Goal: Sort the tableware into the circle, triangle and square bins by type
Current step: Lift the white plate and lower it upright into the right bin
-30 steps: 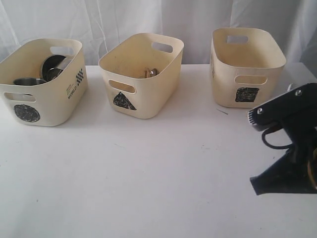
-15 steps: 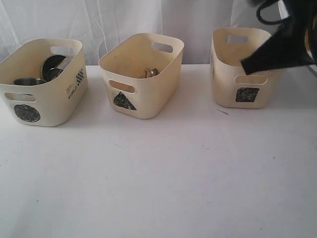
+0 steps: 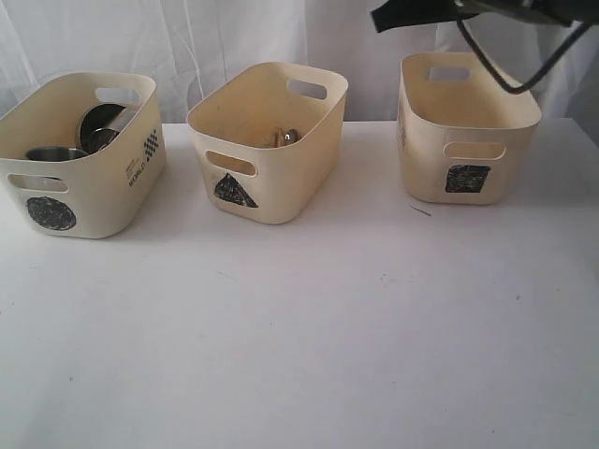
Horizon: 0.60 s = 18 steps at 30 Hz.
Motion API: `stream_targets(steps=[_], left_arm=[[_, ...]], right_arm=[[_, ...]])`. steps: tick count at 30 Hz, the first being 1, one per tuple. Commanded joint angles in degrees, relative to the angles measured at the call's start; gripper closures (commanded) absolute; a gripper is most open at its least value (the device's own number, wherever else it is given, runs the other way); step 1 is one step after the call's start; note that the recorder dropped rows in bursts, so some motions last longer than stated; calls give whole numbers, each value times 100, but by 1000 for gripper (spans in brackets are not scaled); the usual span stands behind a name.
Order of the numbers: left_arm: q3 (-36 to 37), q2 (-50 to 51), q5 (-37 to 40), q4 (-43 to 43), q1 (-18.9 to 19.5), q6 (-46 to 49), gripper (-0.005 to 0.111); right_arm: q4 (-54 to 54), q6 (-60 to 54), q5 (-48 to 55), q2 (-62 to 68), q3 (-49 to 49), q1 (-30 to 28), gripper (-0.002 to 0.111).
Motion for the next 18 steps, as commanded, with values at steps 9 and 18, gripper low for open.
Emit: stream_targets(steps=[9, 18], left_arm=[[15, -30, -23, -62, -41, -23, 107], [15, -30, -23, -62, -41, -23, 107]], right_arm=[[-116, -112, -140, 880, -505, -38, 108], [-116, 177, -311, 1169, -505, -38, 108]])
